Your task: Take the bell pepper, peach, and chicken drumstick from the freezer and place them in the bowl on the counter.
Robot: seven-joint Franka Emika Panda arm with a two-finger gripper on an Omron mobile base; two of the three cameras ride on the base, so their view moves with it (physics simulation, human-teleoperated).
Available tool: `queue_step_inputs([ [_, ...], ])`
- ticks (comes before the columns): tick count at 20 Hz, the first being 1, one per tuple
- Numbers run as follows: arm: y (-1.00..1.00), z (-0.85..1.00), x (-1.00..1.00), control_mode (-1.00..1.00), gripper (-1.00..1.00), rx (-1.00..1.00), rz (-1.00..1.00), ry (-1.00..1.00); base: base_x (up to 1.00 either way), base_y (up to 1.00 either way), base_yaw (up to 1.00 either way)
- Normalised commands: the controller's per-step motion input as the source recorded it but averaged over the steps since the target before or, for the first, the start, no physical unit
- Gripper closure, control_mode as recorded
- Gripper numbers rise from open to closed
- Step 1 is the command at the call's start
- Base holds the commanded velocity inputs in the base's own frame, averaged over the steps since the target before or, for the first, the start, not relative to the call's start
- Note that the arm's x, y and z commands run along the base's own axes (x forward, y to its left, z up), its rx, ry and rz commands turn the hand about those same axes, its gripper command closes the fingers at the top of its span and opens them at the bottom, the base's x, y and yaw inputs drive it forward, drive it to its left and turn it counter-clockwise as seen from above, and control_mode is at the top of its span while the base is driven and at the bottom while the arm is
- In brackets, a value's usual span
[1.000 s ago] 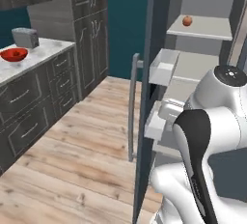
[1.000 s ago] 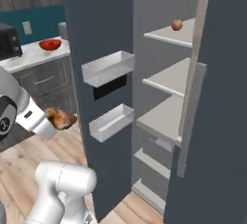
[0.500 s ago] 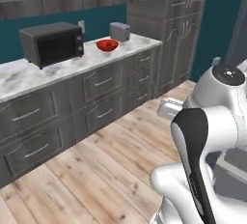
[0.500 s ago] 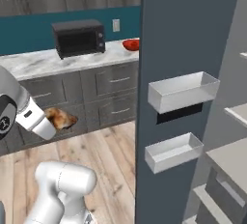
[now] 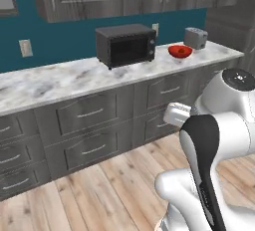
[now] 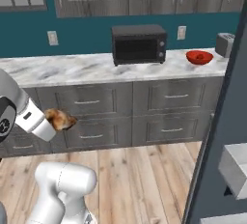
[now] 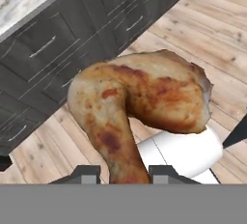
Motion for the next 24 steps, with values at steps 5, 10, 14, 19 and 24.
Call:
queue_step_inputs([
  [5,0.0,0.0,0.0,1.0,1.0,0.0,0.0,0.0,1.0,-0.23,-0.06],
  [10,0.0,0.0,0.0,1.0,1.0,0.0,0.0,0.0,1.0,-0.37,-0.32],
  [14,0.0,0.0,0.0,1.0,1.0,0.0,0.0,0.0,1.0,-0.53,-0.4],
  [19,0.0,0.0,0.0,1.0,1.0,0.0,0.0,0.0,1.0,-0.59,-0.25],
  [24,0.0,0.0,0.0,1.0,1.0,0.0,0.0,0.0,1.0,-0.74,-0.12],
])
